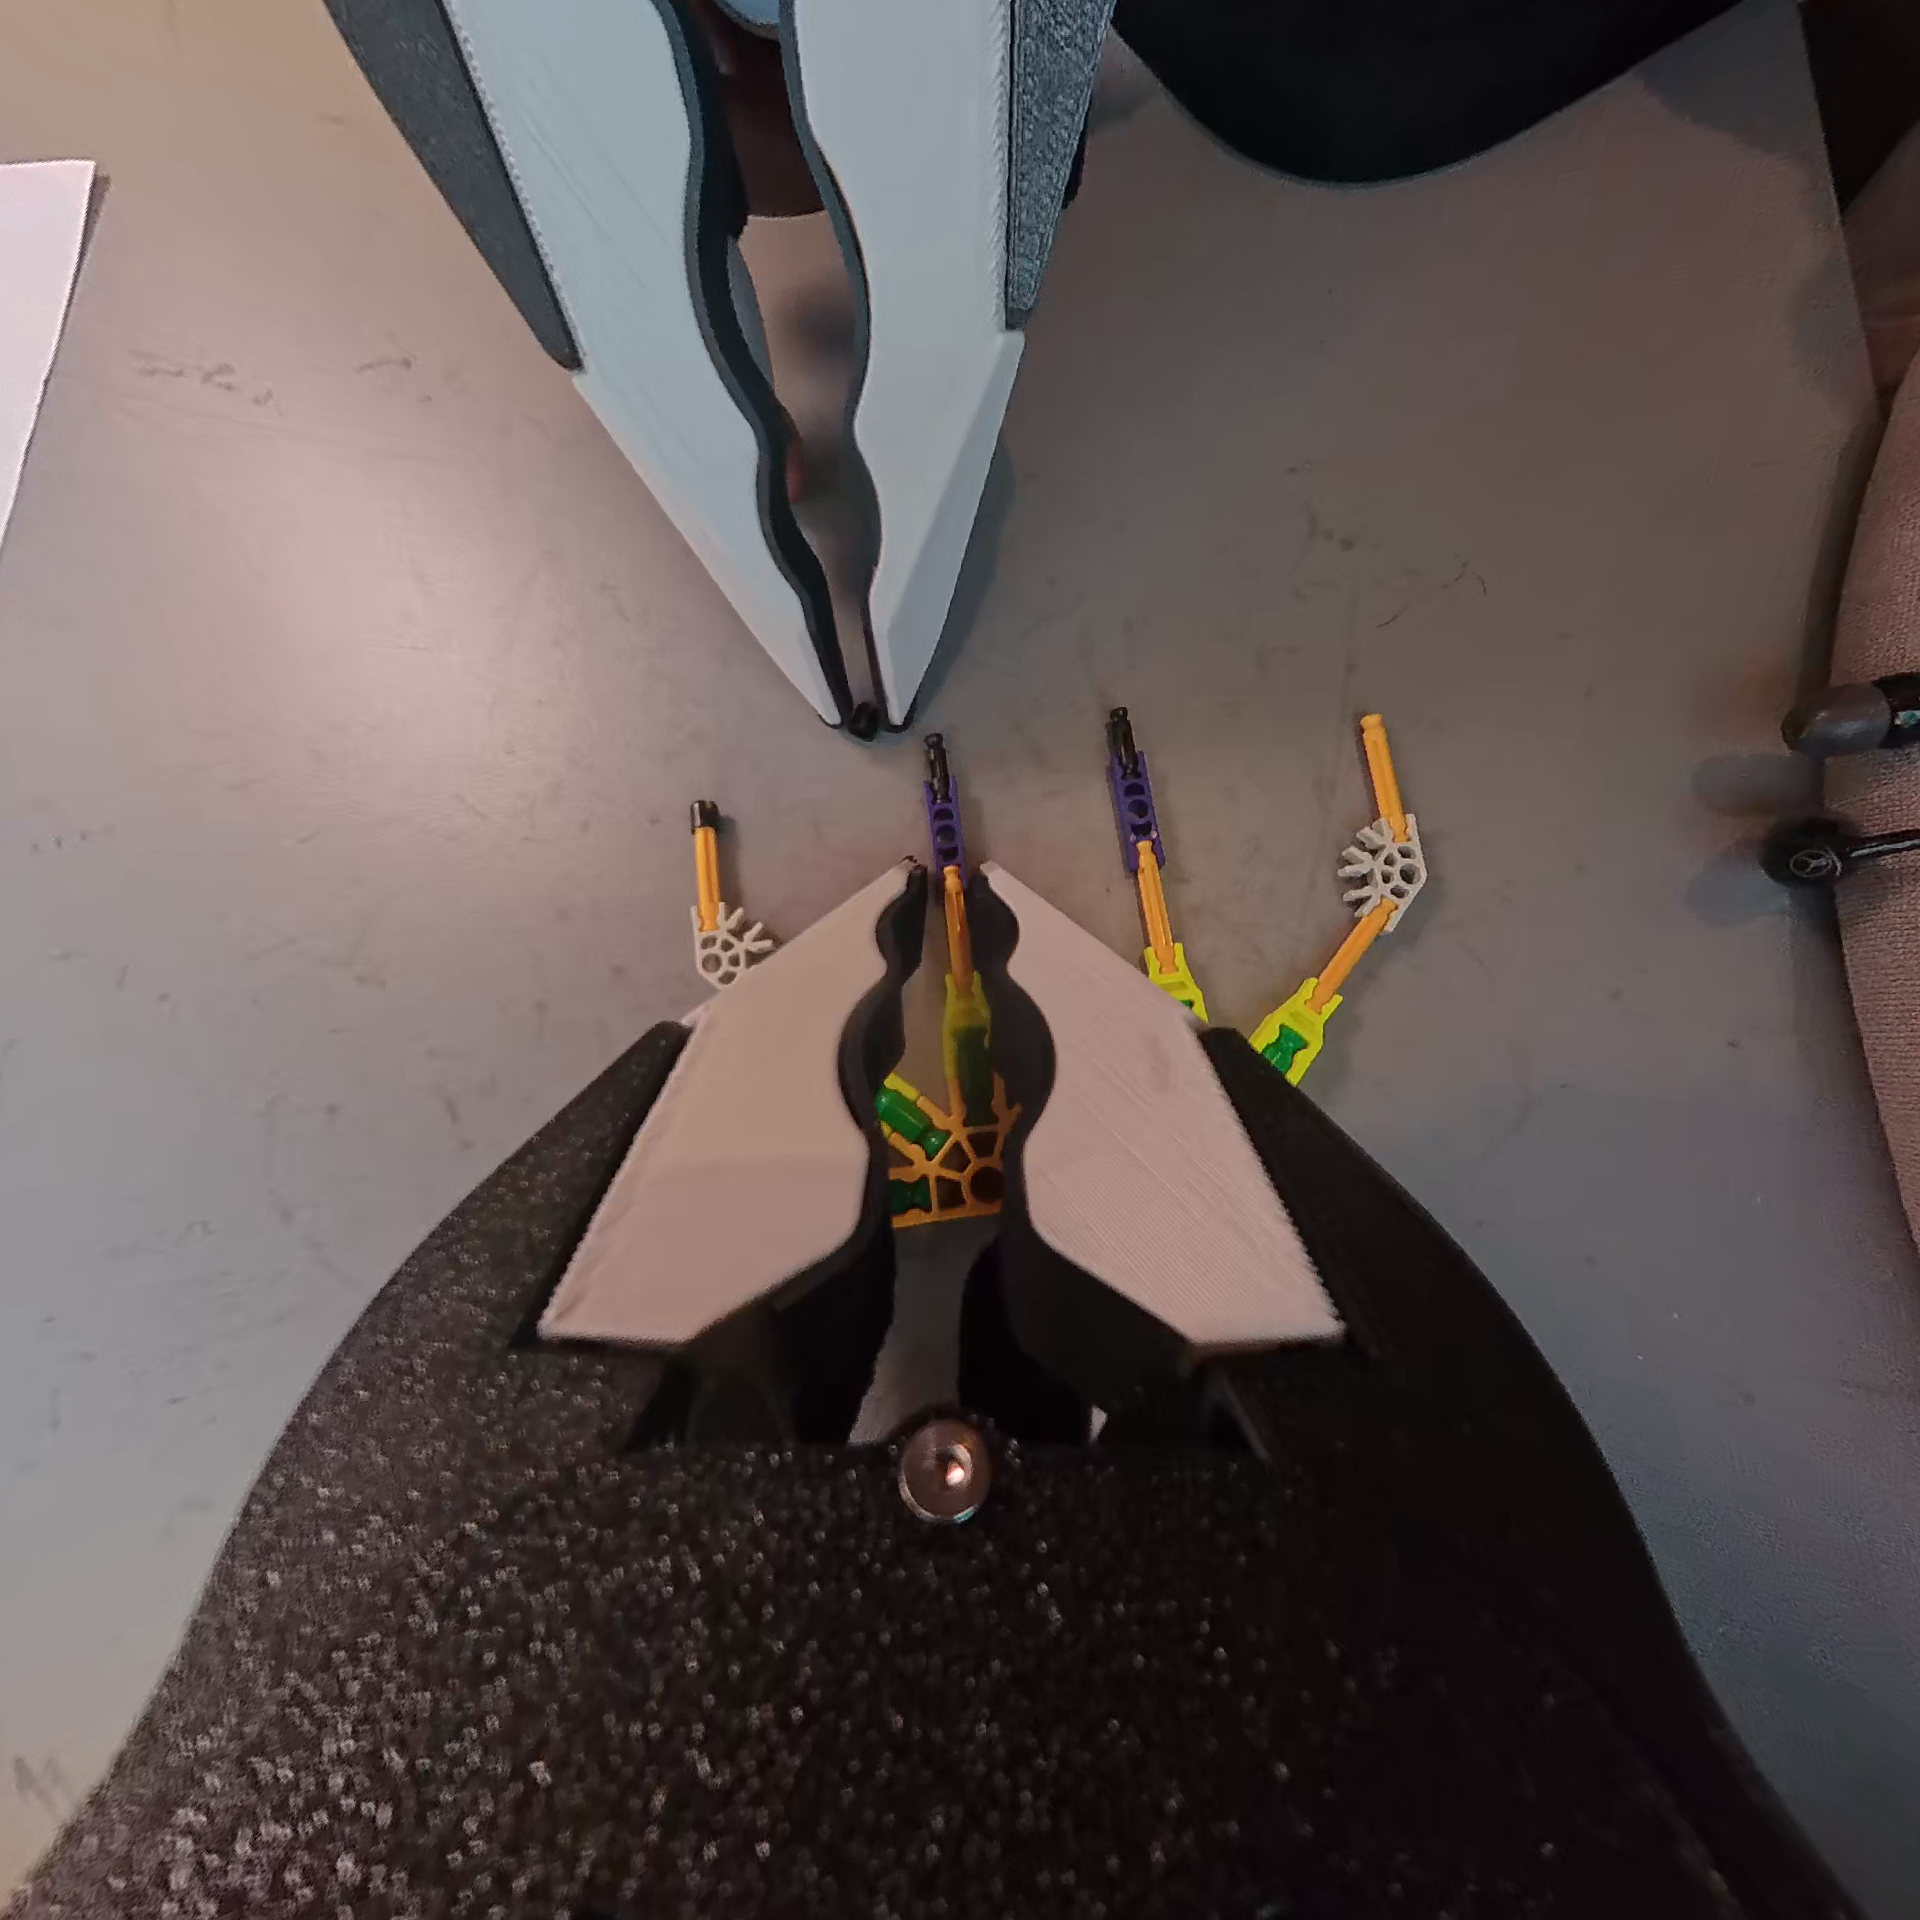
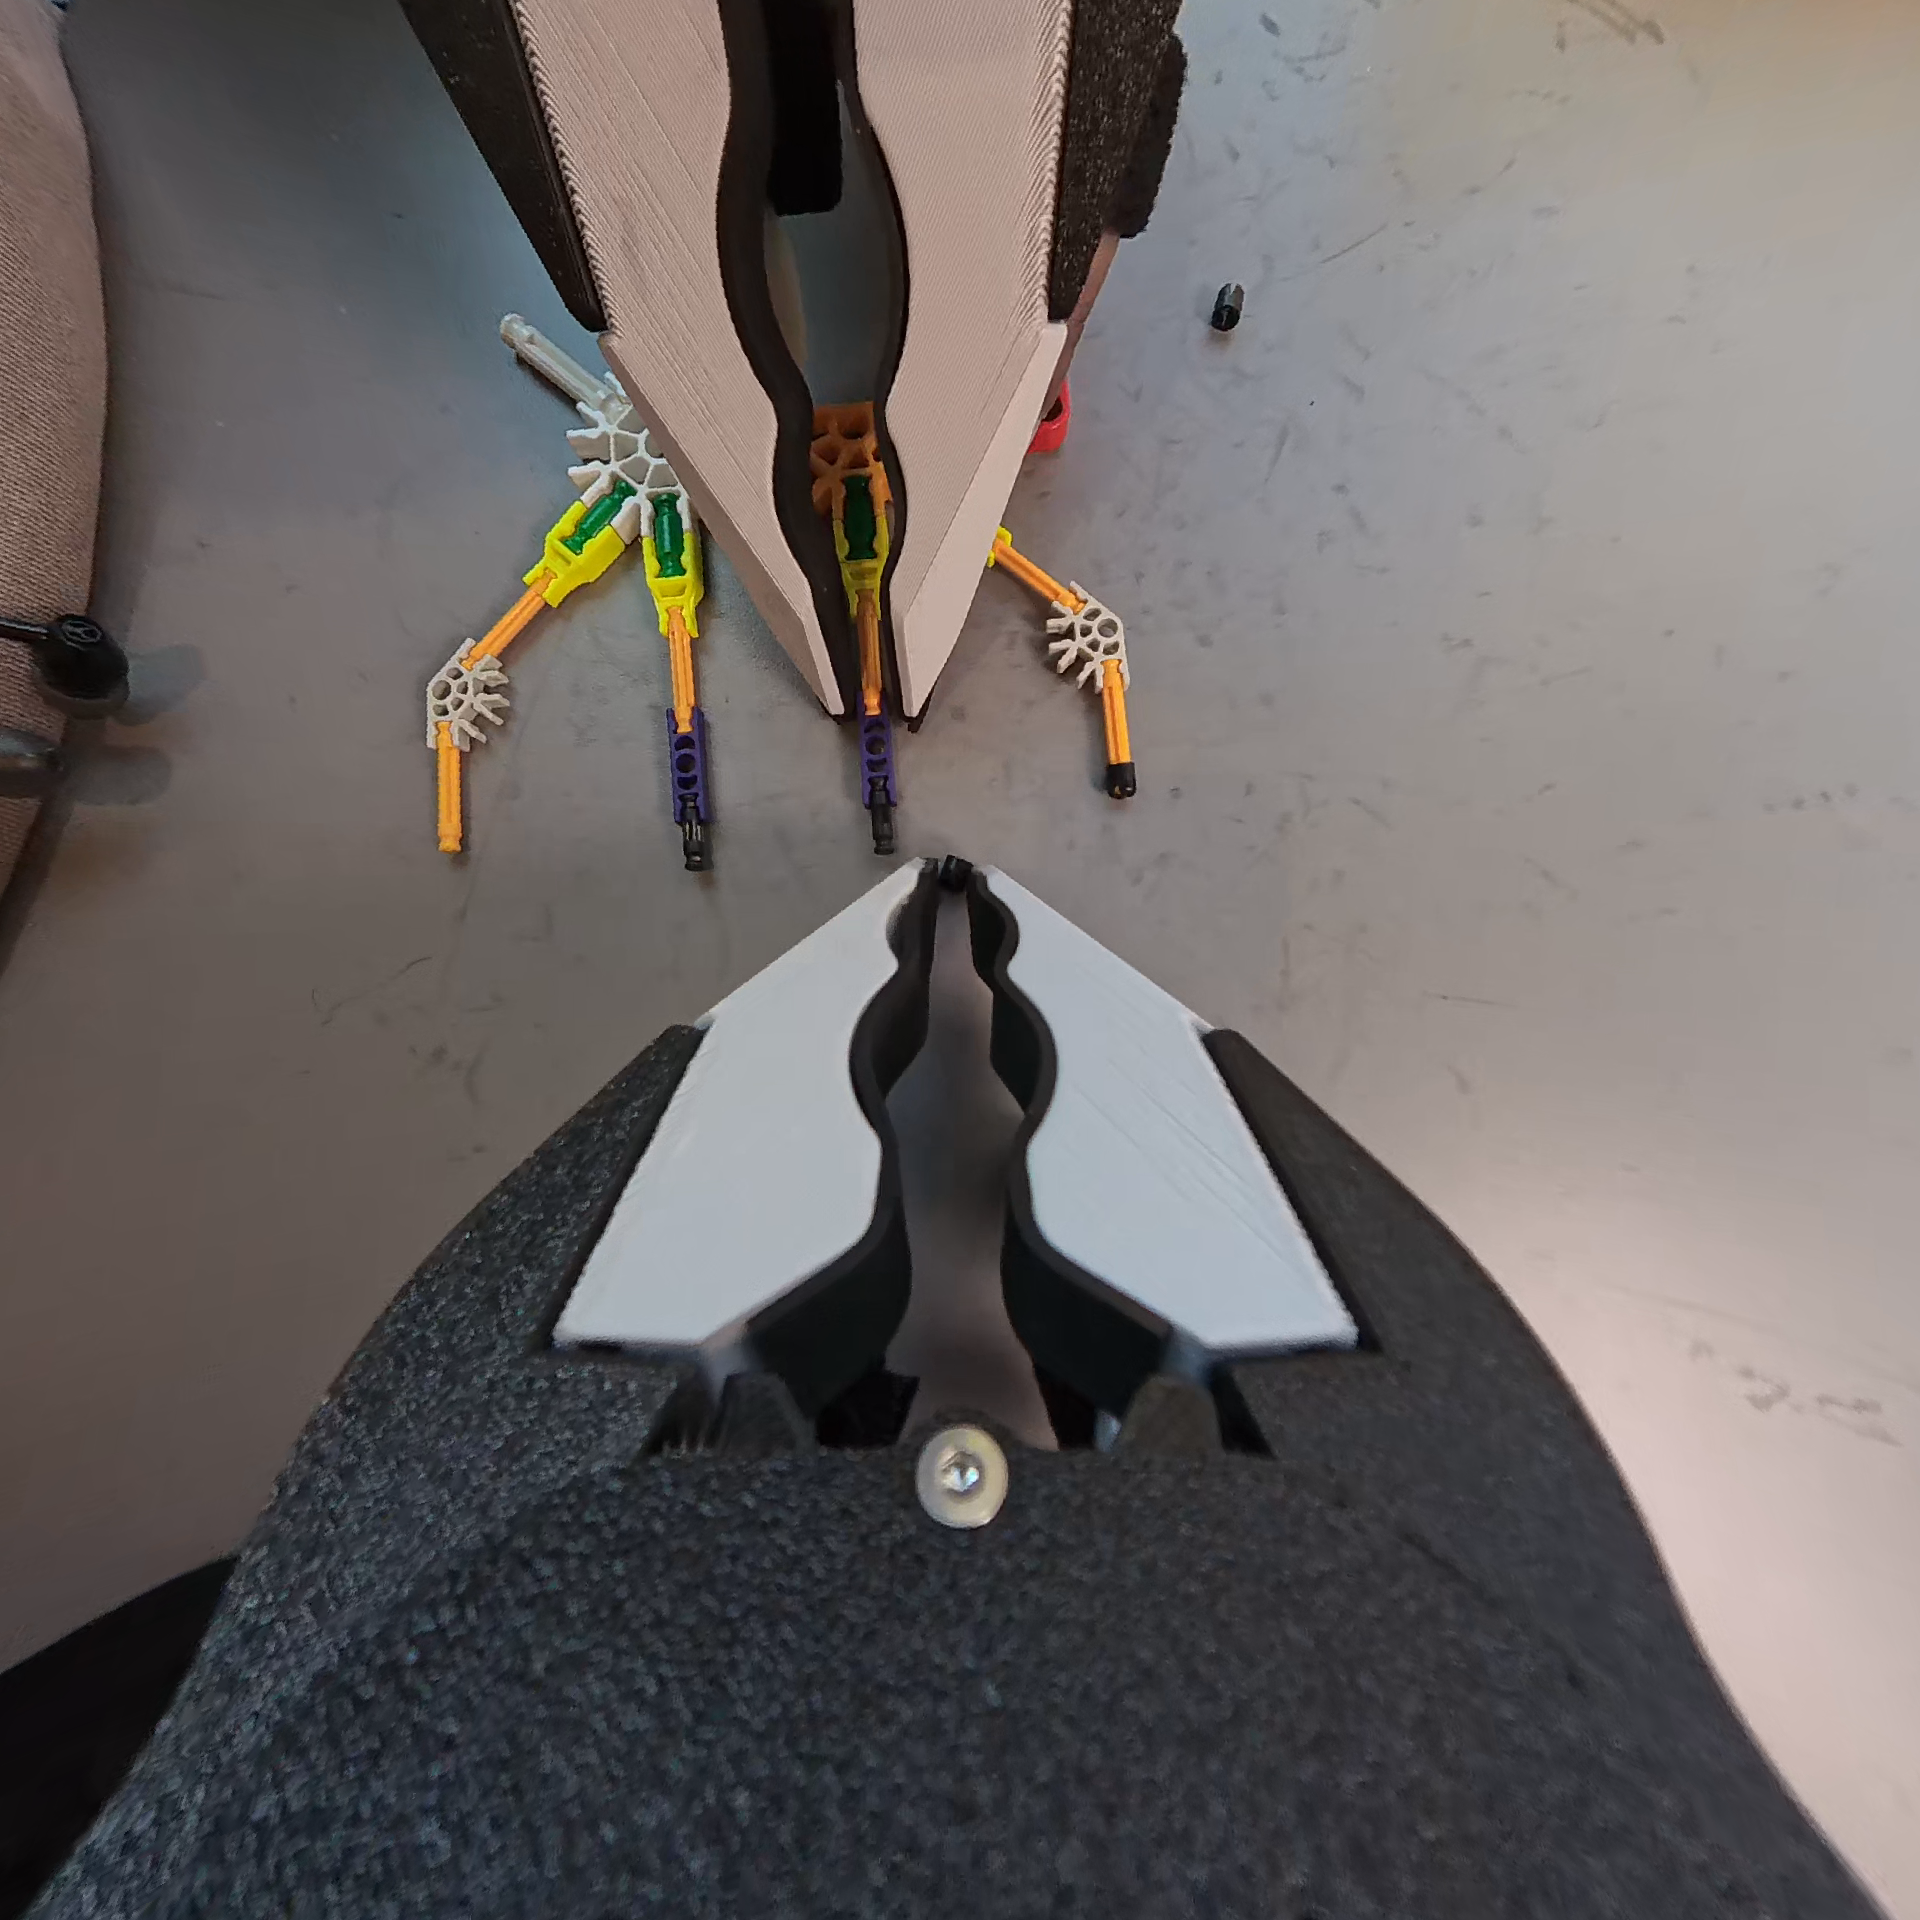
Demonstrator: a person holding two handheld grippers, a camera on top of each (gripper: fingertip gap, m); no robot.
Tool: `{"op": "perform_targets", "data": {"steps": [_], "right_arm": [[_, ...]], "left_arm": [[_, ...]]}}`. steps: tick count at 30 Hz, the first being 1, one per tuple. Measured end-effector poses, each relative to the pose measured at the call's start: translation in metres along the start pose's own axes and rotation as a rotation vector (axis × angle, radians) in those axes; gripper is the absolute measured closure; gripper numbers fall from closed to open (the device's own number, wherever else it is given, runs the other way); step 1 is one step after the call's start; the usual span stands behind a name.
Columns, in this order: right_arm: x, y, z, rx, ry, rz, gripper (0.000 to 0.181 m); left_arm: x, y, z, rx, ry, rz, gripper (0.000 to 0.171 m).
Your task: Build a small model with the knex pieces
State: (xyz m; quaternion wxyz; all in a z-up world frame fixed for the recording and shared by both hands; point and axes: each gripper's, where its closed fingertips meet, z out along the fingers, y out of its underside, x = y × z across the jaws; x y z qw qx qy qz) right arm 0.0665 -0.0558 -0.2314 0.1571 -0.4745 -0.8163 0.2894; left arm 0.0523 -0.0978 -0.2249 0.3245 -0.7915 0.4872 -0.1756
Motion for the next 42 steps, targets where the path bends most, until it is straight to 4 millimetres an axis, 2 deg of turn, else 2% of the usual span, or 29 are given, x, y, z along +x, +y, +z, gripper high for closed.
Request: {"op": "perform_targets", "data": {"steps": [10,42], "right_arm": [[-0.012,0.001,-0.002,-0.007,-0.04,-0.035,0.177],[-0.014,-0.004,0.003,0.012,-0.033,-0.089,0.179]], "left_arm": [[0.0,0.001,0.0,-0.009,0.004,-0.019,0.165],[0.0,-0.003,0.004,-0.003,0.018,-0.016,0.169]]}}
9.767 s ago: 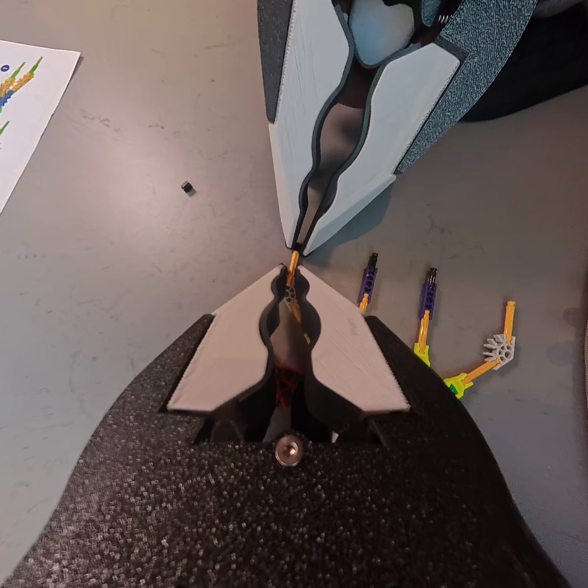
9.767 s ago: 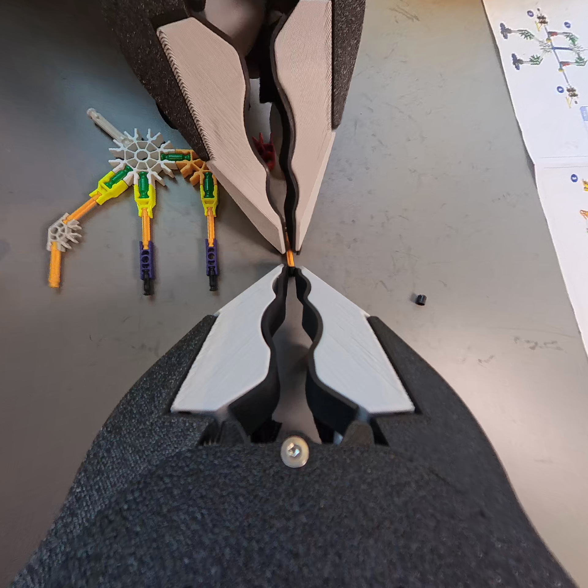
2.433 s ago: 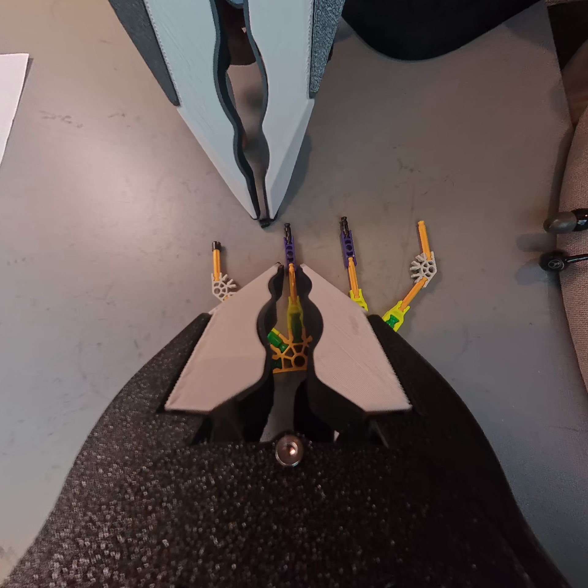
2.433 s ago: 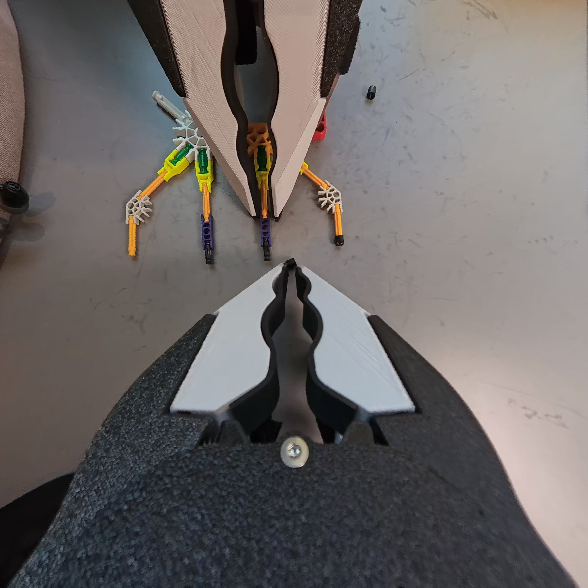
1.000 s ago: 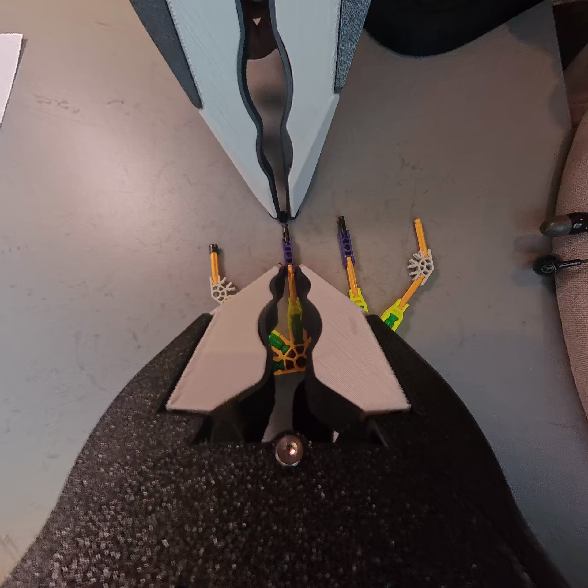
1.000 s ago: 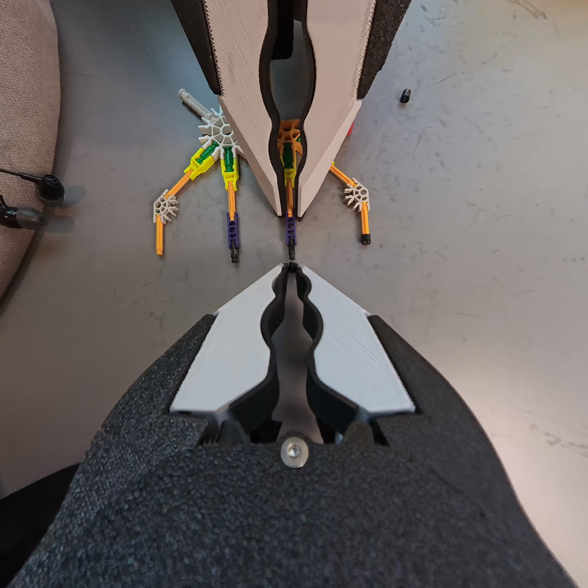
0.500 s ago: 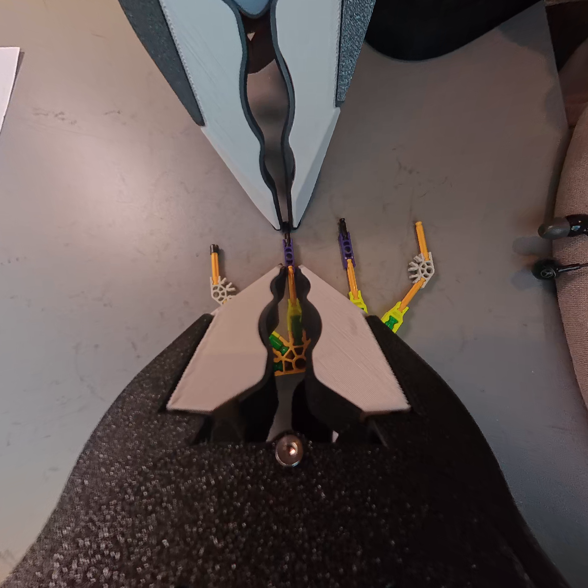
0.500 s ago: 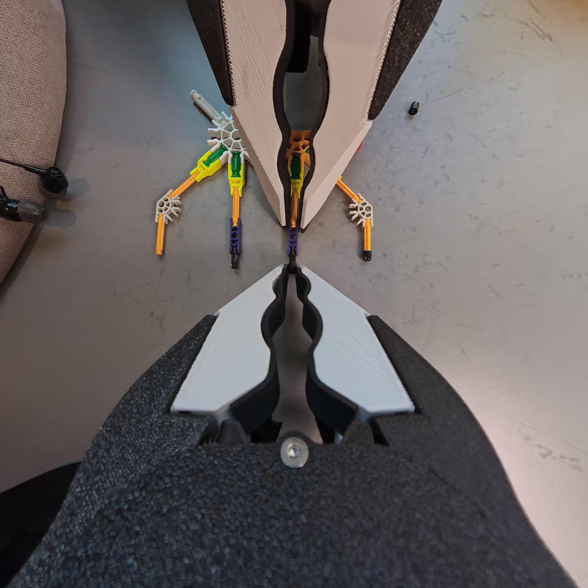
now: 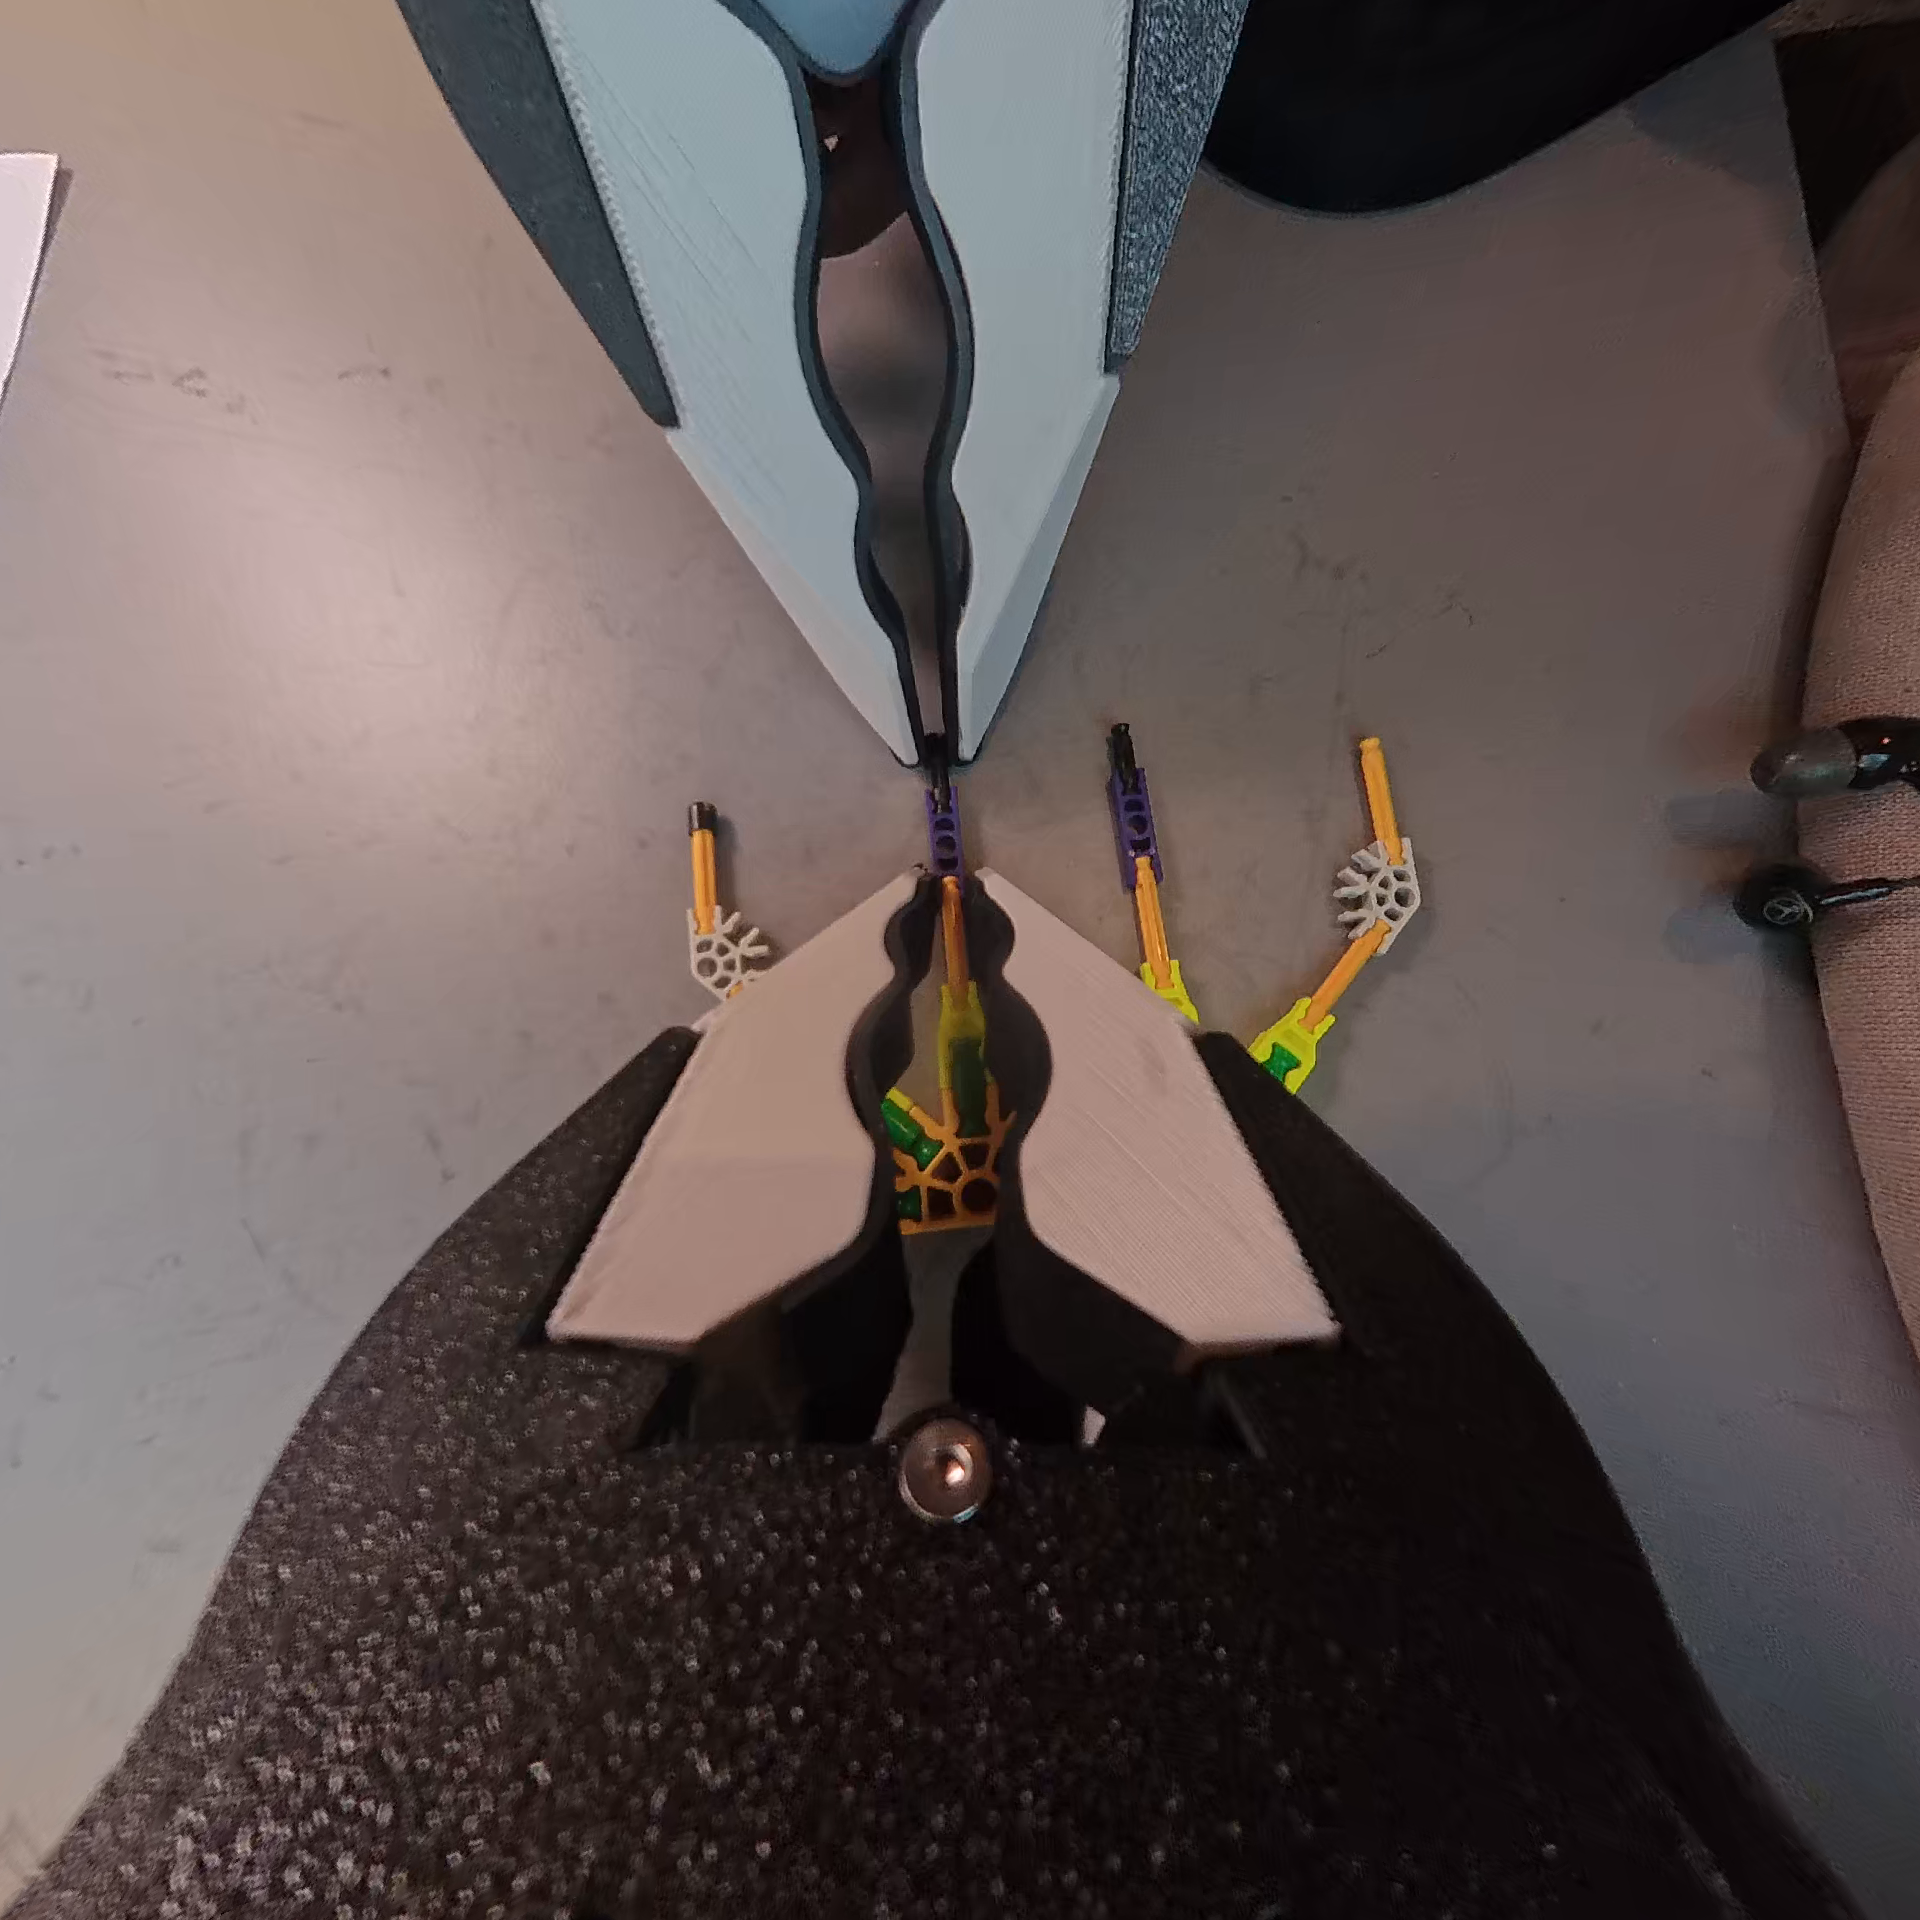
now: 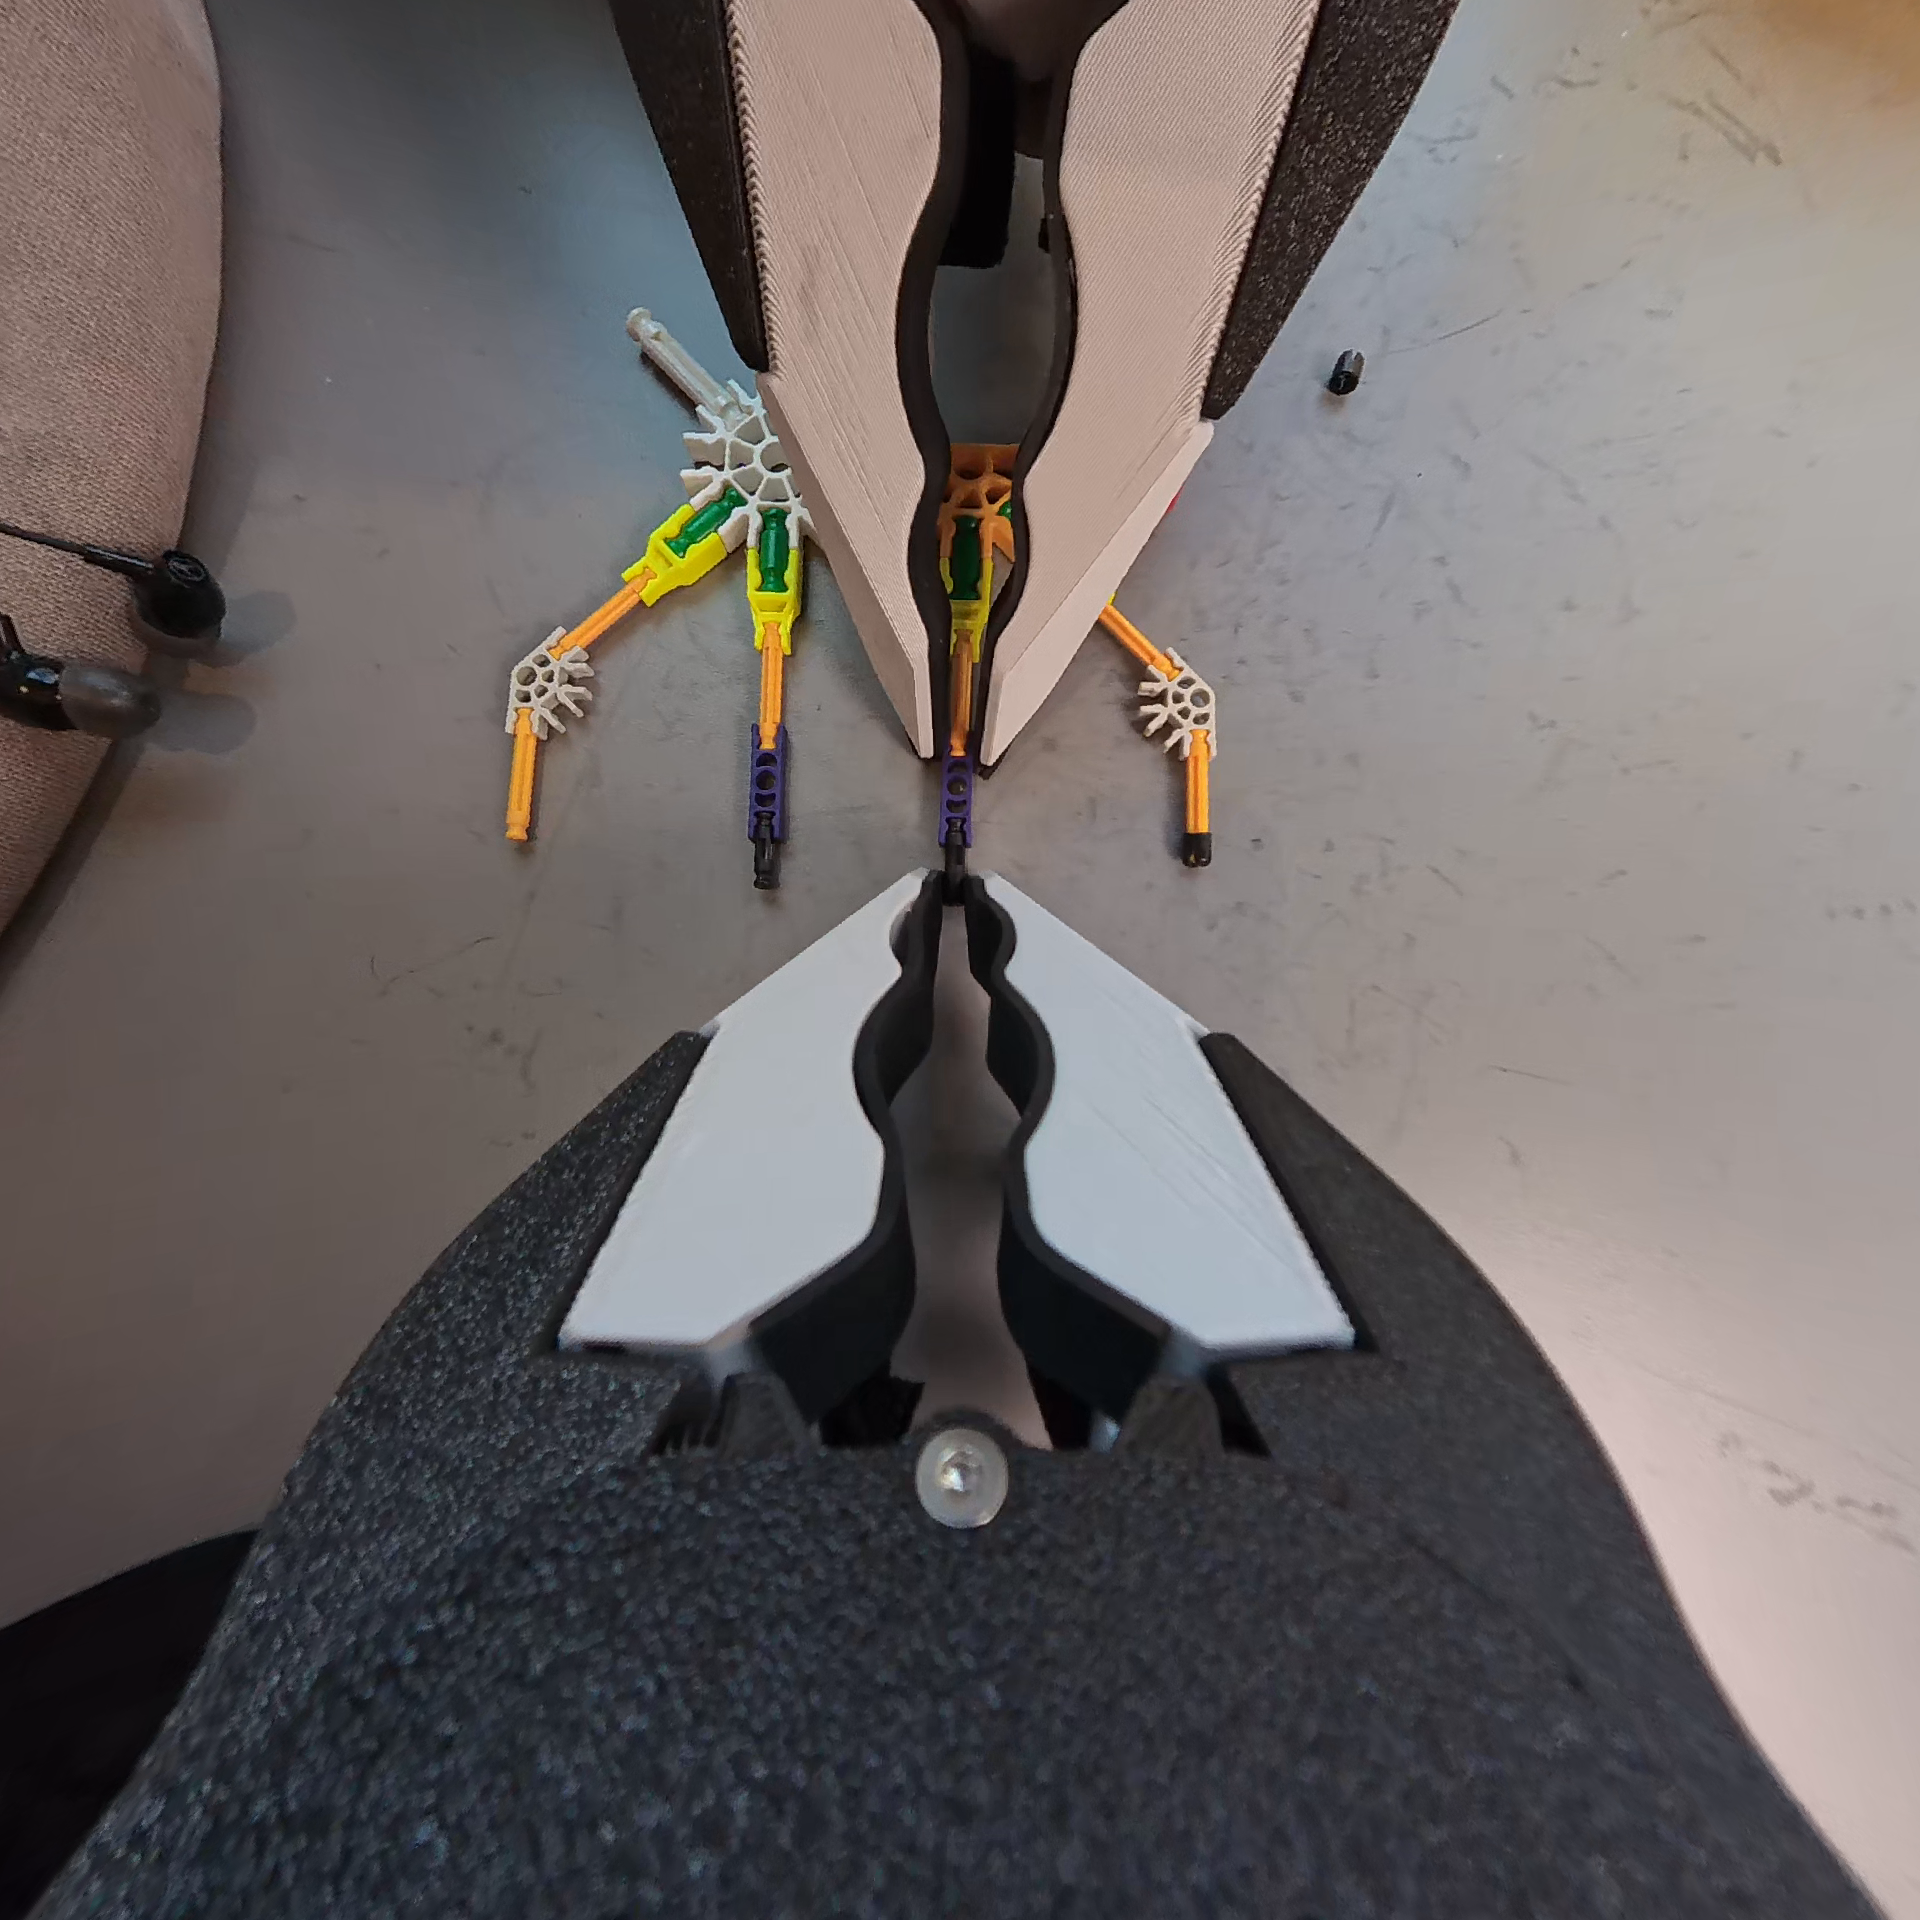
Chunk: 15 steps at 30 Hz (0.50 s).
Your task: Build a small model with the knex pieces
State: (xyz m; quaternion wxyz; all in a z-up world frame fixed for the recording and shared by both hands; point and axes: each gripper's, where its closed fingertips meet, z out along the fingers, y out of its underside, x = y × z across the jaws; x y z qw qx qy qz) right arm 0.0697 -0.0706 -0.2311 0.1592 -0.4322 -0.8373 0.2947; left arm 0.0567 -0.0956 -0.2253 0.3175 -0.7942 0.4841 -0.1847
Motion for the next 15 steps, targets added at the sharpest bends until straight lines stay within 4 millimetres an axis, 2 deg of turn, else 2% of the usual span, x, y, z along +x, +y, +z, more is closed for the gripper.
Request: {"op": "perform_targets", "data": {"steps": [9,15], "right_arm": [[0.0002,-0.0011,0.001,0.011,0.01,0.004,0.18],[-0.0001,0.002,-0.0031,0.012,0.035,0.025,0.173]], "left_arm": [[0.0001,-0.0006,0.0005,-0.004,-0.002,0.009,0.169],[0.0,0.0006,-0.0001,-0.008,0.01,-0.002,0.168]]}}
